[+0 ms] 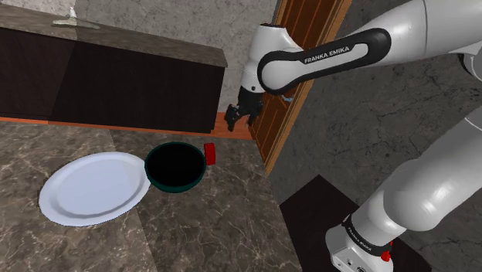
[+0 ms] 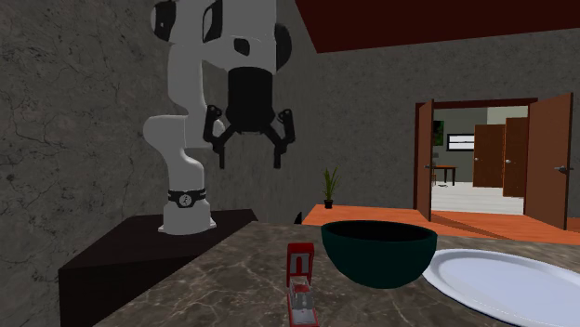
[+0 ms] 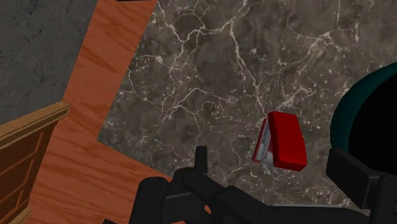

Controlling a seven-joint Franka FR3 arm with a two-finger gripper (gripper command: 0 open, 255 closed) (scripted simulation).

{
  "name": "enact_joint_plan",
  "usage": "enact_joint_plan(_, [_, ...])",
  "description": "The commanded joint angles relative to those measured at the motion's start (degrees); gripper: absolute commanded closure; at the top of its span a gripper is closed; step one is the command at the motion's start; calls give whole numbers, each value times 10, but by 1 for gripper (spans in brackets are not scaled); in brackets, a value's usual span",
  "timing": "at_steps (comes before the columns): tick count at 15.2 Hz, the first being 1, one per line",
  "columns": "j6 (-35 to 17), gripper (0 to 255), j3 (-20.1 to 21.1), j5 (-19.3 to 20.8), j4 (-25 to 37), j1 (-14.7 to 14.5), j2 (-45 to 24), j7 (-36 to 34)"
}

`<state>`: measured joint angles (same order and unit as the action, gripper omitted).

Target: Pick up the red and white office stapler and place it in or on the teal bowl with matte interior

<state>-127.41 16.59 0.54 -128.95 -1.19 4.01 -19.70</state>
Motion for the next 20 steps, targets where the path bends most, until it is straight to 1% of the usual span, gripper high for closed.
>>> enact_joint_plan(1, [-15,0,7,13,27,-4,-46,-20])
enact_joint_plan(5, [-38,0,12,43,87,-16,-138,-56])
enact_joint_plan(9, [-49,0,9,69,156,-36,-227,-85])
enact_joint_plan(16, [-92,0,1,85,148,-42,-263,-96])
enact_joint_plan(20, [-96,0,0,87,147,-43,-266,-96])
